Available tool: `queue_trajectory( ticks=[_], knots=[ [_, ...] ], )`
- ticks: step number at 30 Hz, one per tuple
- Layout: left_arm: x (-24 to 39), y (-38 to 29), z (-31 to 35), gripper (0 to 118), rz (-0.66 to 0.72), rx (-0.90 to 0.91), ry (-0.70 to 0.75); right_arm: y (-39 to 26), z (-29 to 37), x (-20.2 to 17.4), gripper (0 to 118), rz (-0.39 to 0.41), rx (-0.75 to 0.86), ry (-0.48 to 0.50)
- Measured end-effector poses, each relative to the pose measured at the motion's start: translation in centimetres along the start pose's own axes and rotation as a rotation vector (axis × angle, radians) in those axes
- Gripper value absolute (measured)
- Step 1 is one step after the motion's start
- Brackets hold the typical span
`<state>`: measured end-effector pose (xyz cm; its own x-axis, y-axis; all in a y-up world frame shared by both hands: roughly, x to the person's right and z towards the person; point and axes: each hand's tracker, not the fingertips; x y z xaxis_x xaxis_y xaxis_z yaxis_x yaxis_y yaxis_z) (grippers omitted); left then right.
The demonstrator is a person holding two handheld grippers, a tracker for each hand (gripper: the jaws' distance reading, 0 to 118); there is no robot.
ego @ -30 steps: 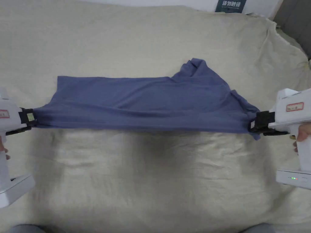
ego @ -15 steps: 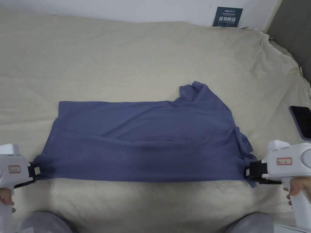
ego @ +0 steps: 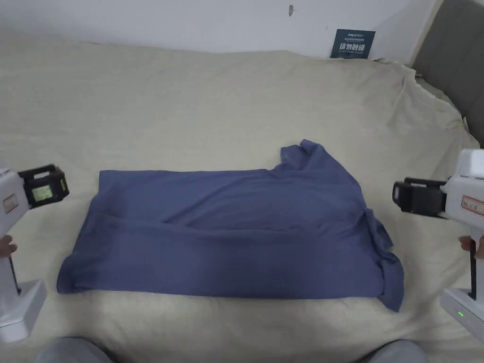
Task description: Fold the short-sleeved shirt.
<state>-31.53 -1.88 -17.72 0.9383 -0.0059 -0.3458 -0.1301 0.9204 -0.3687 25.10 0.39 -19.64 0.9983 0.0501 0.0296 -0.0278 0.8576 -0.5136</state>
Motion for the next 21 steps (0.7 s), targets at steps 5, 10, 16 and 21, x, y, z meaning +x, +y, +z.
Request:
queue_trajectory(
  ticks=[5, 10, 16, 21],
  knots=[
    [4.2, -0.1, 1.6, 102, -0.058, 0.178, -0.083, 0.4, 2.6, -3.5, 112, -0.056, 0.271, 0.056],
    [6.1, -1.6, 1.9, 66, -0.072, 0.213, -0.185, -0.5, 3.5, -6.2, 110, -0.022, 0.347, 0.069],
    [6.9, -2.6, 1.3, 0, -0.076, 0.216, -0.217, -1.6, 3.8, -7.5, 67, -0.049, 0.364, 0.111],
    [7.4, -3.0, 1.7, 0, -0.077, 0.203, -0.251, -2.3, 3.2, -7.8, 0, -0.075, 0.343, 0.106]
  ],
)
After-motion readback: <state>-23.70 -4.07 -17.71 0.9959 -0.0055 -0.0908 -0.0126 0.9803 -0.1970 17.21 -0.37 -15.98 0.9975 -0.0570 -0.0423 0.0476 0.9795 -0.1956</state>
